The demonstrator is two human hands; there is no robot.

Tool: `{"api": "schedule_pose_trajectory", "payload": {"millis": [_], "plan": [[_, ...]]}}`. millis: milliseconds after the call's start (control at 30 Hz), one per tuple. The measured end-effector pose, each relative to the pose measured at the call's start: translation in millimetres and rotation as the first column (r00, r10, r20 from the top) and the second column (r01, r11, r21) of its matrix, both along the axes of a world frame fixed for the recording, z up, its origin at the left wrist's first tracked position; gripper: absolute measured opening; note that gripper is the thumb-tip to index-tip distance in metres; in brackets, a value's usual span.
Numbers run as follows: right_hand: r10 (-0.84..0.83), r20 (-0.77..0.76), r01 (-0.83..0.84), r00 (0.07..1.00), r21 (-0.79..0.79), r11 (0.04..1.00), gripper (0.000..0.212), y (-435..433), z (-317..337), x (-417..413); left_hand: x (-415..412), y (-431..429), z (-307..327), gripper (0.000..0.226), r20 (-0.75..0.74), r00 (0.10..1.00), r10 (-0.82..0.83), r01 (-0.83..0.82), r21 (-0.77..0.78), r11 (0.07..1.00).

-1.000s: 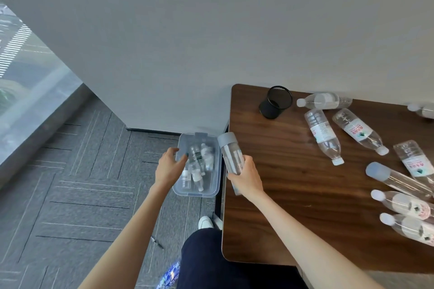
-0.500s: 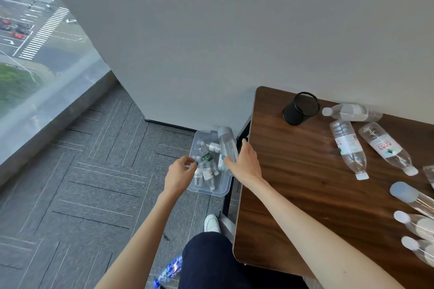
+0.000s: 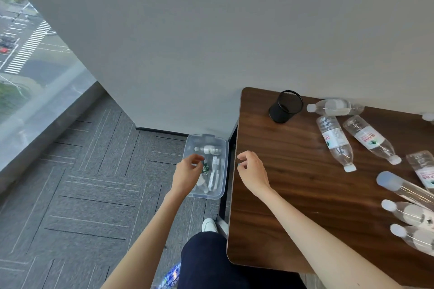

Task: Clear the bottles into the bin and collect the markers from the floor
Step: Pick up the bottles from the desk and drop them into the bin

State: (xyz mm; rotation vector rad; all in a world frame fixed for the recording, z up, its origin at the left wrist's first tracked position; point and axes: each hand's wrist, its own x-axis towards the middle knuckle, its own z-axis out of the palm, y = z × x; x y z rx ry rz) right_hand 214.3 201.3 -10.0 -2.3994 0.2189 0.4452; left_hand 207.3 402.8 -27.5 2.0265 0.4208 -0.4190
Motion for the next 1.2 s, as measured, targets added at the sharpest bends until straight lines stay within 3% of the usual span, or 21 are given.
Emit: {"api": "schedule_pose_trajectory", "payload": {"millis": [367,667,833,1000,1200], "plan": [[-0.249,0.036,0.244,0.968,0.108,0.964,0.019,-98,6,-12,22,-113,25,0.019,0.051,0.984,-0.168,0.171,-0.051,0.984],[-0.358,0.035,0.352,0.933,0.123,0.928,0.021,-232,9,-24,24,-239,32,0.019,-0.002,0.952,-0.307,0.307,-0.007,0.952],[-0.391,0.057,0.380,0.919,0.148,0.913,0.021,-308,7,-24,28,-313,33,0.020,-0.018,0.958,-0.288,0.288,0.057,0.956],[-0.425,0.089,0.410,0.901,0.143,0.901,0.023,-373,10,-10,42,-384,36,0.052,0.062,0.953,-0.295,0.280,0.186,0.942],[-0.401,0.121,0.388,0.908,0.114,0.915,0.024,-424,9,14,76,-450,33,0.091,-0.057,0.965,-0.256,0.262,0.186,0.947]]}}
